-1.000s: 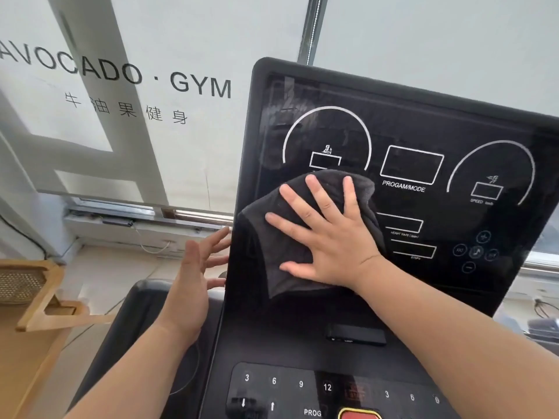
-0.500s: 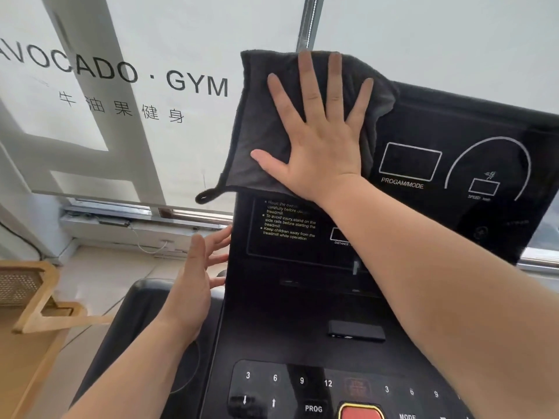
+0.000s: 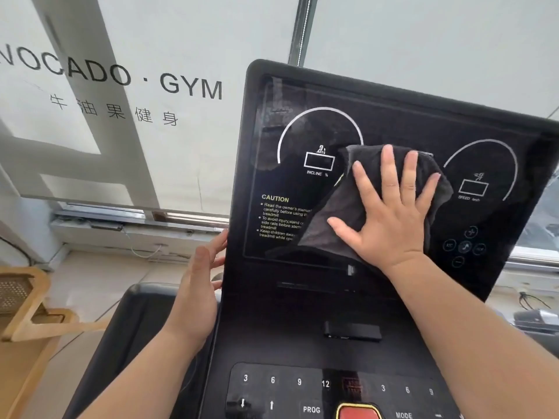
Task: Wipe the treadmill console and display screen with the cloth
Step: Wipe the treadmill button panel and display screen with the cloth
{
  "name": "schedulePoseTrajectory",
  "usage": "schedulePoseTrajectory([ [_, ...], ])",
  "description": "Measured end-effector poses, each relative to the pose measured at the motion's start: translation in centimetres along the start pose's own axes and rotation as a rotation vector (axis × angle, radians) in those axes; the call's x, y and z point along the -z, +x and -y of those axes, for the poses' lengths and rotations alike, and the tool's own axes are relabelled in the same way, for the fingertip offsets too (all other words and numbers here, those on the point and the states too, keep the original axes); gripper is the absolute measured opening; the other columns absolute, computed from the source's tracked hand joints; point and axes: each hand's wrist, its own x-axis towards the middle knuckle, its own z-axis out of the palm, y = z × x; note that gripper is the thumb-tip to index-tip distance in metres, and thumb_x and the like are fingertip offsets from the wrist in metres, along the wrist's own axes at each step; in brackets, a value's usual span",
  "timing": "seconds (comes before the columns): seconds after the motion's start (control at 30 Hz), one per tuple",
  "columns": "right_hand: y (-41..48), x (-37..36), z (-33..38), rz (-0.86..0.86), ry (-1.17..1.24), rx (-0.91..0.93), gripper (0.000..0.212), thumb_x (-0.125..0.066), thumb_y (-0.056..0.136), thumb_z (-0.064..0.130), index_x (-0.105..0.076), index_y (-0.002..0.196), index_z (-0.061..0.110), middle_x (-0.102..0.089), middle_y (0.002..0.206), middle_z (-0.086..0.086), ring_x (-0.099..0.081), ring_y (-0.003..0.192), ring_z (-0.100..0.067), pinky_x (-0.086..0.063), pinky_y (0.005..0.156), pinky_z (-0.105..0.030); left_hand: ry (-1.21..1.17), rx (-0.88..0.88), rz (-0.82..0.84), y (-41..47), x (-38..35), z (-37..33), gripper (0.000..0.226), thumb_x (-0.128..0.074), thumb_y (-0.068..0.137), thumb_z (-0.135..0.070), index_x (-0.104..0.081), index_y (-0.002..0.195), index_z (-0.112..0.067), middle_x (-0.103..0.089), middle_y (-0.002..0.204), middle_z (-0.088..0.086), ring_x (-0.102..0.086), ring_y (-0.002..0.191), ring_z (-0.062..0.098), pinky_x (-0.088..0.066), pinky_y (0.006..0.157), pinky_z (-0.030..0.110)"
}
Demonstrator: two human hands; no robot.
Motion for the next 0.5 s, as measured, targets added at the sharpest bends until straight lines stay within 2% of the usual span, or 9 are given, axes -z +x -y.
schedulePoseTrajectory([
  [0.13,5.4,2.1,1.6,-0.007,0.051,-0.252,0.098,-0.041,0.086,0.084,-0.011,0.165,0.033,0.002,0.173,-0.016,0.005,0.156,-0.049,0.0,0.116,-0.079,0.025,0.012,0.03,0.0,0.3,0.0,0.068,-0.012,0.085,-0.081,-0.055,0.132,-0.058,-0.059,0.131,-0.033,-0.052,0.122,-0.009,-0.04,0.1,0.038],
  [0.2,8.7,3.1,3.8,-0.036,0.065,-0.282,0.099,-0.037,0.087,0.086,-0.008,0.165,0.033,0.001,0.173,-0.015,0.004,0.156,-0.048,-0.001,0.116,-0.079,0.034,0.025,0.038,0.0,0.5,0.0,0.067,-0.011,0.085,-0.081,-0.055,0.131,-0.059,-0.059,0.133,-0.032,-0.052,0.123,-0.008,-0.04,0.103,0.041],
  [0.37,12.6,3.9,10.4,-0.052,0.046,-0.117,0.094,-0.027,0.089,0.086,-0.007,0.165,0.034,-0.001,0.174,-0.01,0.004,0.157,-0.046,0.003,0.116,-0.078,0.041,0.04,0.027,0.2,0.6,0.0,0.068,-0.011,0.086,-0.081,-0.056,0.132,-0.057,-0.059,0.135,-0.029,-0.053,0.124,-0.004,-0.04,0.109,0.049],
  [0.5,10.2,2.9,11.9,-0.06,0.065,0.05,0.087,-0.034,0.092,0.08,-0.015,0.165,0.037,-0.005,0.174,-0.008,0.0,0.158,-0.043,0.001,0.119,-0.074,0.049,0.033,-0.005,0.2,0.4,0.4,0.066,-0.011,0.089,-0.077,-0.057,0.131,-0.056,-0.06,0.135,-0.026,-0.054,0.124,-0.003,-0.043,0.105,0.045],
])
